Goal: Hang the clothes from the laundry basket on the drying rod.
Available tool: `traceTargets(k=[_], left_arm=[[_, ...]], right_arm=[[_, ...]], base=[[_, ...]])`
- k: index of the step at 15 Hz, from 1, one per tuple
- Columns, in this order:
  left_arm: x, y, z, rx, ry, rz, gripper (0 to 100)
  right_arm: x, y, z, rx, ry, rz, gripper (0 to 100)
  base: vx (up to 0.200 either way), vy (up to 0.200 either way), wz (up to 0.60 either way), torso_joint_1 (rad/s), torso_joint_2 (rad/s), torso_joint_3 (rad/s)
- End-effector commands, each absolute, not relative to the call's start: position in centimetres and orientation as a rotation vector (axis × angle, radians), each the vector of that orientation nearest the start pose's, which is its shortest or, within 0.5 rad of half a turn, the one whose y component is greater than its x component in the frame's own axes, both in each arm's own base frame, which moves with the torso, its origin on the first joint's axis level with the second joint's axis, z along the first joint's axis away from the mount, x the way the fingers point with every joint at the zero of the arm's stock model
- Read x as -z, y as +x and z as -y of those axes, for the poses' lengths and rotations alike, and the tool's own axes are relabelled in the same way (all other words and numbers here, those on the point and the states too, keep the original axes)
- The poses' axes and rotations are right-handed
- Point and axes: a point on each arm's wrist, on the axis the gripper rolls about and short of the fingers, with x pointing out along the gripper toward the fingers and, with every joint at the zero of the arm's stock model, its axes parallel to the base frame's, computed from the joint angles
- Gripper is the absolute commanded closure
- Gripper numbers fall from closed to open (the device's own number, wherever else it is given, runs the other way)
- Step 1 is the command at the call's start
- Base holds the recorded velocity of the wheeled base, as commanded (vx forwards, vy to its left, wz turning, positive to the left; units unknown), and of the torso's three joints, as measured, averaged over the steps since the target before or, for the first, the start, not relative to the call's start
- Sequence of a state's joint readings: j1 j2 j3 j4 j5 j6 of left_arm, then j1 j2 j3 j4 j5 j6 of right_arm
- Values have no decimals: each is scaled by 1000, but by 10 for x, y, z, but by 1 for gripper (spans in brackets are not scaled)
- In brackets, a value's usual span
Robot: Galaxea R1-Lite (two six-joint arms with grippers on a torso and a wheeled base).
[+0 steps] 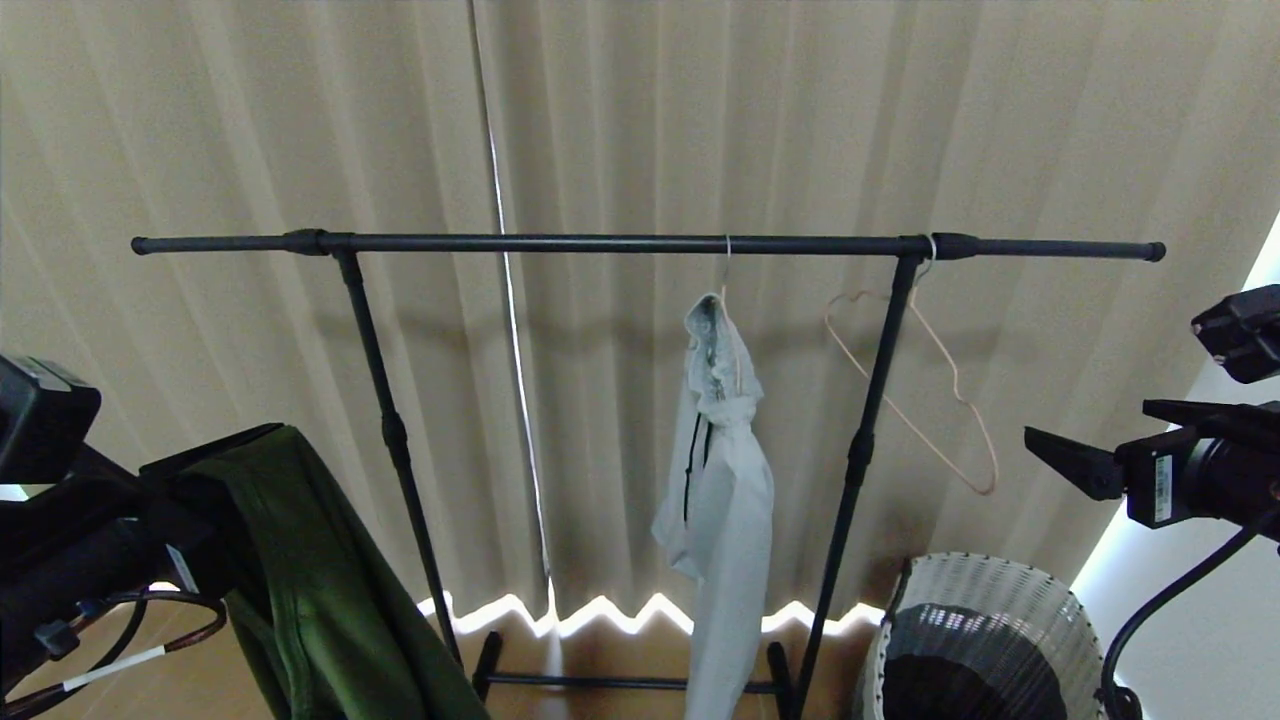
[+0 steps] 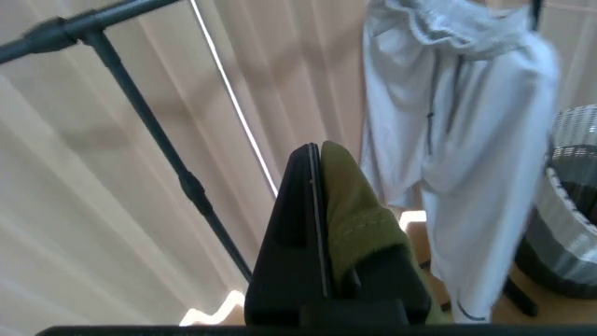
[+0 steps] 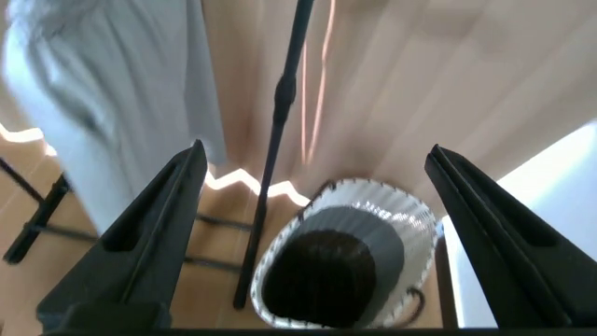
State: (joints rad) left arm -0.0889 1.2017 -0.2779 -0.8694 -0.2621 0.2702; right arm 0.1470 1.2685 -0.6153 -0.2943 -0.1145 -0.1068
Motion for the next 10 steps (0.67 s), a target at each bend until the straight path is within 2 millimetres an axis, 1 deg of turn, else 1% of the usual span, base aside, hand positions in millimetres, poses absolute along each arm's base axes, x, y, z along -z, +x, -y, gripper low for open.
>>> traceTargets(k=[1,3,7,10], left_arm=[[-180,157,20,357,264,-9,100],[-179,157,20,360,268,-9,100],[-179,156,21,363,268,-6,100],[-179,157,21,365,268,-10,100]], right_arm=[[-203,196,-26,-53,-154,-365,0],[-204,206,-28,-56,-150,-372,0],[-195,232,-27,-36,-149,-426,0],[-186,262,-27,-16,-105,-470,0]], base=[[200,0,0,7,2,2],[200,0,0,5,2,10],[0,0,0,0,0,0],[0,0,0,0,0,0]])
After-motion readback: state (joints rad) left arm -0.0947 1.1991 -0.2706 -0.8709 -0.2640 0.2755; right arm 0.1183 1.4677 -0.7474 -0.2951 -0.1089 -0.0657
